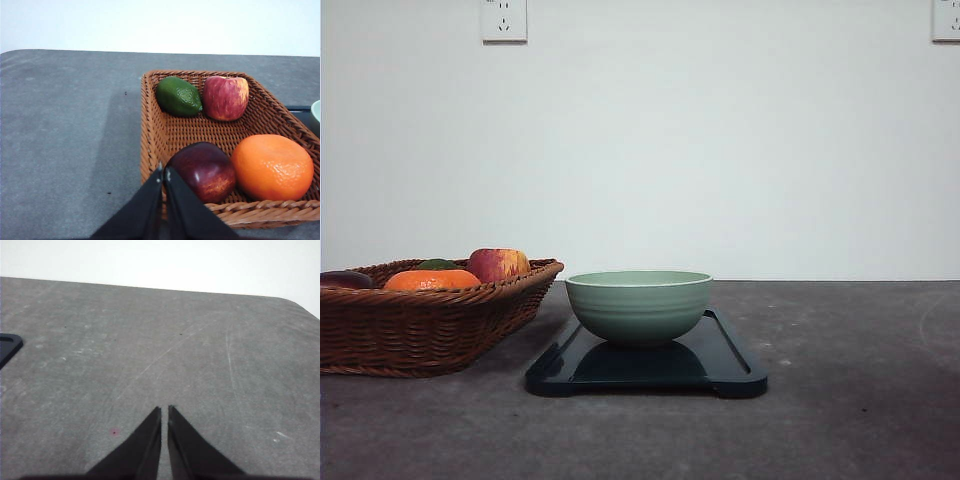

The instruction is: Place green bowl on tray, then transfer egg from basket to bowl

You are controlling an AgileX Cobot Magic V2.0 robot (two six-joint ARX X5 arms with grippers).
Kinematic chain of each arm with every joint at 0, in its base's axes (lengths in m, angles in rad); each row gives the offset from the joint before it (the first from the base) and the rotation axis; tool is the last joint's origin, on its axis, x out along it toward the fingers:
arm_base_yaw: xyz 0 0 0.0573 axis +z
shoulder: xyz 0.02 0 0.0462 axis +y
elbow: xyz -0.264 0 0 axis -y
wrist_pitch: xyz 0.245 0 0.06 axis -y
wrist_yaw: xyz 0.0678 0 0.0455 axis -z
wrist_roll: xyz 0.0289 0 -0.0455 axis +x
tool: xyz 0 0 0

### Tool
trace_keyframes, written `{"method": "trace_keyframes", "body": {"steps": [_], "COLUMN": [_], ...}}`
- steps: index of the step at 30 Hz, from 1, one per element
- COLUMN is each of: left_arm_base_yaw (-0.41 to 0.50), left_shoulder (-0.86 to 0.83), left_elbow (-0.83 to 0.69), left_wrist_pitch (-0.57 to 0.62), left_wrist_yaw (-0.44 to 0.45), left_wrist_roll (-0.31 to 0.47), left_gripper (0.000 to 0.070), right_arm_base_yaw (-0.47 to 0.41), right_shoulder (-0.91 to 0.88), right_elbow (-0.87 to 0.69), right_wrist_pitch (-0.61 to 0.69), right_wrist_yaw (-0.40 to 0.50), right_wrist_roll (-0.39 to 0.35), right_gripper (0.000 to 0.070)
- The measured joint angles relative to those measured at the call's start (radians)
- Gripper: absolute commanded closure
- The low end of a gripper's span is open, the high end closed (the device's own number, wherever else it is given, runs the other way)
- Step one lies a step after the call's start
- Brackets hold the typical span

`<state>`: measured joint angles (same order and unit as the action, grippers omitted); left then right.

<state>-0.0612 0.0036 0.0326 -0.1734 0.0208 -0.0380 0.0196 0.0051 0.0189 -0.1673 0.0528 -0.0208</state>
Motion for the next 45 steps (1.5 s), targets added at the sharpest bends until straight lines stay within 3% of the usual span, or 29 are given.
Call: {"method": "trace_keyframes", "body": {"steps": [45], "left_arm_base_yaw": [0.000], "left_shoulder": [0.000], "left_elbow": [0.000], "left_wrist_pitch": [0.000], "left_wrist_yaw": [0.000], "left_wrist_roll": [0.000], "left_gripper": [0.0700], "right_arm_base_yaw": [0.003], "right_shoulder": [0.000], "right_elbow": [0.000], "right_wrist_pitch": [0.000], "right_wrist_yaw": [0.000], "right_wrist_roll": [0.000], "right_gripper": [0.0682]}}
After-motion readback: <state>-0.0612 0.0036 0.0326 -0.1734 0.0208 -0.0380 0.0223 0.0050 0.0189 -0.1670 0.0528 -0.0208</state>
